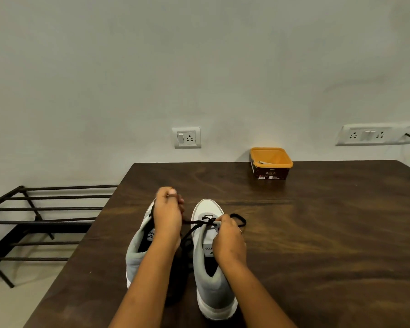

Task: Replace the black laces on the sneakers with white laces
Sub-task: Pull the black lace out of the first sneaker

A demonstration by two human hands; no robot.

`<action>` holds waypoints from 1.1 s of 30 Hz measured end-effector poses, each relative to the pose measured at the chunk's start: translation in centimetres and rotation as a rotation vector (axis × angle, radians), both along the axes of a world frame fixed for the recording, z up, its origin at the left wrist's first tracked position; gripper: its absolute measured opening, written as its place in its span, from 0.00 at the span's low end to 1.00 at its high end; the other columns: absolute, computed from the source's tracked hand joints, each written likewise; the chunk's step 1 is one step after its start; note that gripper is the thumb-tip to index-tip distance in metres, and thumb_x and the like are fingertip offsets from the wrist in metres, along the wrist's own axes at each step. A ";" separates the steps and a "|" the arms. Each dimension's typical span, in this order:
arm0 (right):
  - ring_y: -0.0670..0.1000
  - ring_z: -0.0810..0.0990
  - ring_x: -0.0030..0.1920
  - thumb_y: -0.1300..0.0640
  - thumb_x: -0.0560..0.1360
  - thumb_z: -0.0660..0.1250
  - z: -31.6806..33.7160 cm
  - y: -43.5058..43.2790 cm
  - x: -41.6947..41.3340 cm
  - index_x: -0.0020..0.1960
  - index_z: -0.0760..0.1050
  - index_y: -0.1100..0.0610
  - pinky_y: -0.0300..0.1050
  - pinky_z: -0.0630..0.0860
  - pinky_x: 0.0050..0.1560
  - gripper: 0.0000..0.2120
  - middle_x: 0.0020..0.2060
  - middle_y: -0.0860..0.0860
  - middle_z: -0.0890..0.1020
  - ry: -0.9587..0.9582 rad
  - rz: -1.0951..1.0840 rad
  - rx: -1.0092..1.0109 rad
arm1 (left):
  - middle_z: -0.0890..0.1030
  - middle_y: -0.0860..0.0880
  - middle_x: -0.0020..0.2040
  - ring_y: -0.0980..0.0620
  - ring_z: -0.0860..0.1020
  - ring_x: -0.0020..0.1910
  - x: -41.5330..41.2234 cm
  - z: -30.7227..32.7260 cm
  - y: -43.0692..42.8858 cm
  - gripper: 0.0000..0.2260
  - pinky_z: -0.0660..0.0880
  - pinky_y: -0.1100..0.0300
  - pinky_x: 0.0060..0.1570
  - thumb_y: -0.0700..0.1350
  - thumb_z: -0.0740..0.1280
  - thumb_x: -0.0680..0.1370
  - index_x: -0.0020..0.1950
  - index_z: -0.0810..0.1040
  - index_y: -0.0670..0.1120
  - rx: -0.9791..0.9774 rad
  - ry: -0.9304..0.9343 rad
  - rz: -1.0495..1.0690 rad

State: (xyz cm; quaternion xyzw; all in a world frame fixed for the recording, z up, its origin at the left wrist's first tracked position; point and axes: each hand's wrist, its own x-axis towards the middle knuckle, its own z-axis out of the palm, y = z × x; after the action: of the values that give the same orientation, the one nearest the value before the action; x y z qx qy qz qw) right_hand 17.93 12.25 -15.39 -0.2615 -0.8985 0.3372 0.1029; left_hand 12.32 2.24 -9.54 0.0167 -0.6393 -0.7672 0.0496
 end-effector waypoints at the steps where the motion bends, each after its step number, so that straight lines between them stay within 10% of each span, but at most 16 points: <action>1: 0.52 0.72 0.64 0.67 0.78 0.57 0.5 0.3 0.6 0.64 0.68 0.52 0.50 0.71 0.60 0.18 0.64 0.49 0.73 -0.004 -0.020 0.007 | 0.72 0.48 0.34 0.51 0.66 0.29 0.1 -0.3 0.3 0.09 0.63 0.59 0.30 0.41 0.57 0.81 0.42 0.69 0.47 -0.270 0.090 -0.096; 5: 0.53 0.73 0.63 0.59 0.80 0.57 0.7 0.7 0.7 0.62 0.69 0.52 0.51 0.72 0.59 0.12 0.62 0.51 0.74 -0.005 -0.016 0.017 | 0.77 0.47 0.49 0.48 0.77 0.46 0.5 -2.5 1.6 0.06 0.71 0.55 0.44 0.46 0.66 0.75 0.52 0.73 0.51 -1.118 0.268 -0.435; 8: 0.55 0.73 0.61 0.58 0.80 0.56 0.4 0.0 0.0 0.62 0.69 0.54 0.53 0.72 0.59 0.12 0.62 0.53 0.74 -0.032 0.048 -0.009 | 0.73 0.47 0.56 0.45 0.77 0.52 0.9 -3.8 2.3 0.09 0.72 0.54 0.46 0.48 0.62 0.77 0.55 0.77 0.50 -1.408 0.275 -0.372; 22: 0.56 0.72 0.61 0.67 0.76 0.59 1.4 1.8 0.8 0.65 0.68 0.60 0.45 0.70 0.58 0.18 0.63 0.58 0.72 -0.100 0.292 -0.020 | 0.74 0.50 0.54 0.50 0.73 0.52 2.4 -6.3 1.6 0.06 0.69 0.58 0.38 0.41 0.64 0.77 0.47 0.81 0.43 -0.936 0.470 0.012; 33: 0.59 0.72 0.62 0.57 0.76 0.64 0.5 3.6 -0.1 0.64 0.66 0.59 0.48 0.70 0.58 0.19 0.64 0.58 0.69 -0.190 0.444 0.104 | 0.73 0.50 0.44 0.50 0.71 0.43 2.4 -6.4 2.0 0.06 0.64 0.62 0.41 0.36 0.62 0.78 0.41 0.72 0.42 -0.734 0.502 0.108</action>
State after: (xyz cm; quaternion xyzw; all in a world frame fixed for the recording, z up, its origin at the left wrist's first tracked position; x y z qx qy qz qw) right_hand 17.84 15.86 -14.91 -0.0824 -0.9558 0.2787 -0.0453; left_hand 14.74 4.23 -15.94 -0.1554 -0.8356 -0.4659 0.2459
